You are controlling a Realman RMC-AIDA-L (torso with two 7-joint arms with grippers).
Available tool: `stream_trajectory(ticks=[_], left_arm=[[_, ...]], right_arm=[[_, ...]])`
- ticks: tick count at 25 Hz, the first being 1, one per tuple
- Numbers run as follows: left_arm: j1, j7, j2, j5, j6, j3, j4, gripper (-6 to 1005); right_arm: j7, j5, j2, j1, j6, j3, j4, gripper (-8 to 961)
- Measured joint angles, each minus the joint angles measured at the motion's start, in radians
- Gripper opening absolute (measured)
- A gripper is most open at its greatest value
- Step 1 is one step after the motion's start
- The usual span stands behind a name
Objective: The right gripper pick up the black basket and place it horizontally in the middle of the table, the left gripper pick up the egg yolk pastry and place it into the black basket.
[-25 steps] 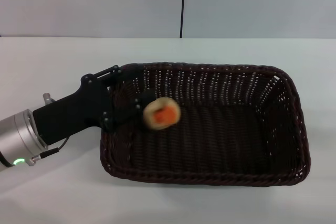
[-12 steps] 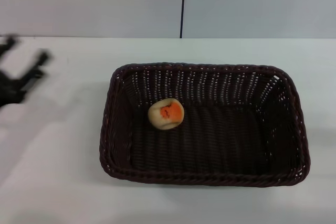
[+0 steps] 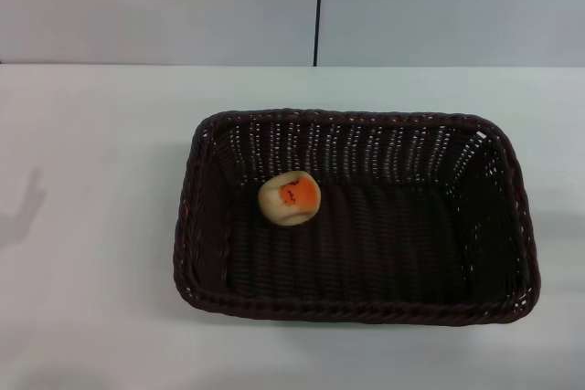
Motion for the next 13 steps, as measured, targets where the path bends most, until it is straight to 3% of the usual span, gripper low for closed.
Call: stream_trajectory(ticks=[13], left_arm=[[0.003,0.052,-0.003,0.015,-0.01,0.014,-0.046,824]], right_arm=[[0.005,-0.007,-0.003,0.01,0.014,-0.002,-0.007,689]])
